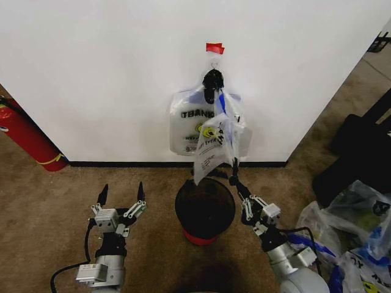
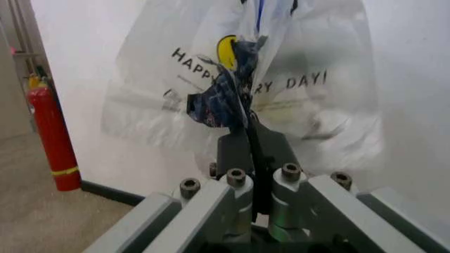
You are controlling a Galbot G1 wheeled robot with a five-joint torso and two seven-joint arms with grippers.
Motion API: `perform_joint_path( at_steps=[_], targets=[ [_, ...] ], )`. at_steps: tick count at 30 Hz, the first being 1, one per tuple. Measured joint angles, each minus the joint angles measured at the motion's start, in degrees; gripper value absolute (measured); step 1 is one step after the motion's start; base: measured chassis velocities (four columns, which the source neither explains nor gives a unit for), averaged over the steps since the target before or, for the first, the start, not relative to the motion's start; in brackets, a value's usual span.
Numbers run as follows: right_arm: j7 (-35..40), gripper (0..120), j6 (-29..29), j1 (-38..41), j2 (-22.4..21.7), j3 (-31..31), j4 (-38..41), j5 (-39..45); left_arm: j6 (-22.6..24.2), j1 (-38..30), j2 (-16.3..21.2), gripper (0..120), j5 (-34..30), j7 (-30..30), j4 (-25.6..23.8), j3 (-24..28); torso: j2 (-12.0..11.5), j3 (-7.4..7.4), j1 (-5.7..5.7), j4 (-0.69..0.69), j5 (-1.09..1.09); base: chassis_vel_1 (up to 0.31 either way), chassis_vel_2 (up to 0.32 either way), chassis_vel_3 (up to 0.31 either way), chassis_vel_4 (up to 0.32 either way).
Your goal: Pick up the garbage bag from the wall and place it over the trash bin.
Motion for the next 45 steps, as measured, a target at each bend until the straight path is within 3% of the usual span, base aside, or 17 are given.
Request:
perform_joint_path(
  at_steps=[16,34,40,45],
  targets=[
    [-0.60,0,10.01,-8.04,1.08,2.67,-2.54,-4.51,-0.14,-0.31,0.45,100,-0.37,0.00,0.63,0.56,0.00,0.00,0.00,0.00,0.00,0.000,0.000,0.000,0.000],
    [-0.97,0,14.59,-8.89,1.02,3.57,-6.16,-9.68,0.18,-1.37,0.61,100,-0.28,0.02,2.15,1.51,-0.01,0.00,0.00,0.00,0.00,0.000,0.000,0.000,0.000],
    [2.09,0,10.81,-5.10,0.99,1.44,-4.58,-7.12,0.26,-1.40,0.68,99,-0.56,0.02,2.25,1.47,-0.01,0.00,0.00,-0.01,0.00,0.000,0.000,0.000,0.000],
    [6.85,0,2.33,3.57,0.80,-1.30,-2.31,-2.71,0.88,-1.96,1.16,100,-1.13,-0.01,2.10,1.56,-0.01,0.01,0.00,0.01,0.00,0.000,0.000,0.000,0.000]
  ],
)
